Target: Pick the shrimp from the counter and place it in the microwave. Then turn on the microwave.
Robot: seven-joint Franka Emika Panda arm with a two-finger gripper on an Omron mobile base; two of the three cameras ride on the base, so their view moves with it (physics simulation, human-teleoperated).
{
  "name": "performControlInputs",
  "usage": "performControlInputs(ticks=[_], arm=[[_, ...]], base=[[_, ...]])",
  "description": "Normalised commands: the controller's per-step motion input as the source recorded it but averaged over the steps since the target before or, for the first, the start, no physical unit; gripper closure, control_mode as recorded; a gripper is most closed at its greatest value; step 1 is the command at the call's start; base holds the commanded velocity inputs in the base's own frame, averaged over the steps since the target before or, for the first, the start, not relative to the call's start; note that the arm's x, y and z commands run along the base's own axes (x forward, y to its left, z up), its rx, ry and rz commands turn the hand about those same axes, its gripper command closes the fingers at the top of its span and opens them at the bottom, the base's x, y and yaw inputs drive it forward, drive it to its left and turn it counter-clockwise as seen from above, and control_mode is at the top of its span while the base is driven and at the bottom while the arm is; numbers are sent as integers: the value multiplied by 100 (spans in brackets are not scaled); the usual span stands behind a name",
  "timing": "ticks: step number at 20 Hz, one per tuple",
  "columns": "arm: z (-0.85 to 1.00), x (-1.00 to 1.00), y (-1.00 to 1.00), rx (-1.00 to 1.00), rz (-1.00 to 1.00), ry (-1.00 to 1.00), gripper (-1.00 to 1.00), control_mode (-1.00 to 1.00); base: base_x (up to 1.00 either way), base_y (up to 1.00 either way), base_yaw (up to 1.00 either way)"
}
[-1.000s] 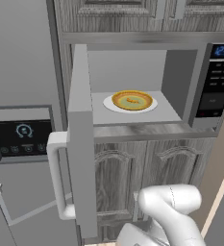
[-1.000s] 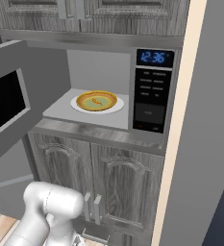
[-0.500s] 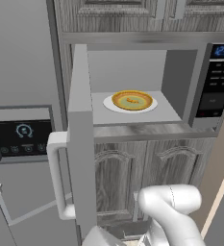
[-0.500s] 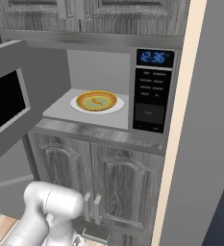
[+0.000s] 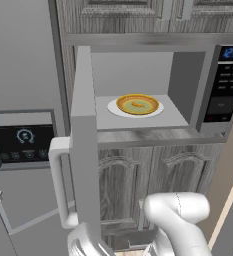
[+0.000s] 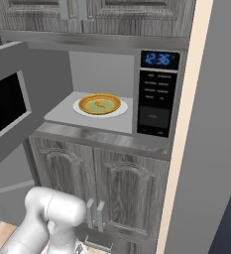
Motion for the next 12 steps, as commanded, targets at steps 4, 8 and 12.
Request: performControlInputs(ticks=[4, 8, 12], arm=[[-11, 27, 9, 11, -5, 0, -100, -100], [-17, 19, 17, 8, -2, 0, -100, -100], [-19, 18, 18, 7, -2, 0, -100, -100]], base=[[0, 0, 0], [0, 0, 0], [0, 0, 0]])
